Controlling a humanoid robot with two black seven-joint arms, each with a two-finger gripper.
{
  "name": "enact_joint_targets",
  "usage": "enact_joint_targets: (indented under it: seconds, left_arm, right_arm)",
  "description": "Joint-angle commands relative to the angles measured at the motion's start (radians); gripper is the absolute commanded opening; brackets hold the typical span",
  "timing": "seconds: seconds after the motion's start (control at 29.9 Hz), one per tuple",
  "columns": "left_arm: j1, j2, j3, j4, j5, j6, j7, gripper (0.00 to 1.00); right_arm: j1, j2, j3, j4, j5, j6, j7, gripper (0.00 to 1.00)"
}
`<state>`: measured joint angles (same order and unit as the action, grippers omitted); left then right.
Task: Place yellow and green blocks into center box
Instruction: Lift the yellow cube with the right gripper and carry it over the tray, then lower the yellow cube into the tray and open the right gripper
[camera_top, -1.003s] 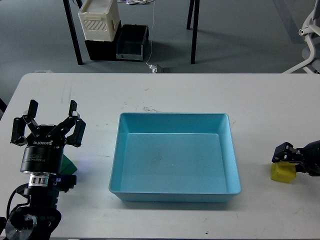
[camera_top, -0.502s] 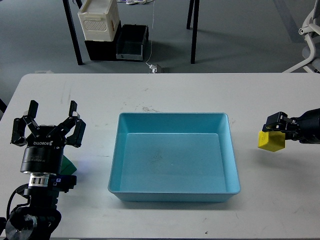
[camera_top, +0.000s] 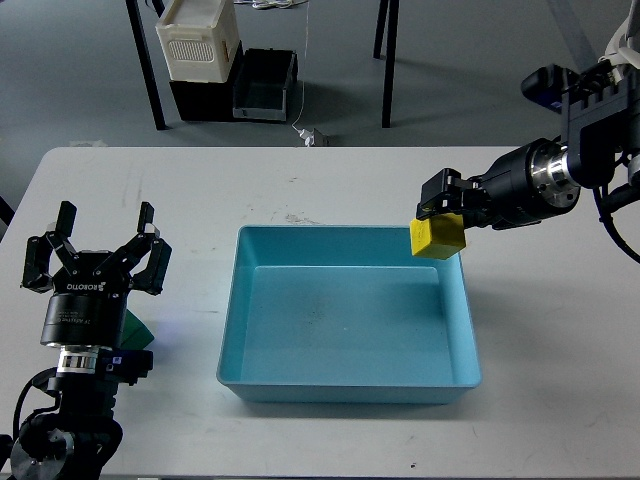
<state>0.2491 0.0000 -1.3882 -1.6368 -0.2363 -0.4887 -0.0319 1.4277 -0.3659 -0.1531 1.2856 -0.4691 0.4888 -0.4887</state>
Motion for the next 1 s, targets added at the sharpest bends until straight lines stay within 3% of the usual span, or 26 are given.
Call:
enact_joint_targets:
  seconds: [0.0,0.47,0.67,0.77,0.84,0.9,0.97]
  left_arm:
    - [-0.002,0.0,0.0,0.0,0.0,0.0,0.0,1.0]
    - [-0.002,0.0,0.0,0.0,0.0,0.0,0.001,1.0]
    - [-0.002,0.0,0.001,0.0,0.0,0.0,0.001,1.0]
    - [-0.002,0.0,0.0,0.0,0.0,0.0,0.001,1.0]
    - [-0.002,0.0,0.0,0.0,0.0,0.0,0.001,1.0]
    - [-0.002,0.0,0.011,0.0,0.002,0.0,0.001,1.0]
    - [-0.004,0.0,0.037,0.0,0.003,0.0,0.0,1.0]
  right_arm:
    - [-0.045,0.105,-0.023,-0.064,-0.019,0.0,0.0,0.0]
    - [-0.087,0.358,0.01,-0.258,-0.034,-0.007,0.0,0.0]
    - [-0.093,0.366,-0.006,-0.299,-0.037,-0.006,0.0,0.0]
    - [-0.095,0.366,-0.006,-0.302,-0.036,-0.006,0.0,0.12]
    - [-0.095,0.366,-0.005,-0.302,-0.034,-0.004,0.0,0.3]
    - [-0.092,0.366,-0.003,-0.301,-0.031,-0.003,0.0,0.37]
    - [-0.09,0.366,0.004,-0.299,-0.026,0.0,0.0,0.58]
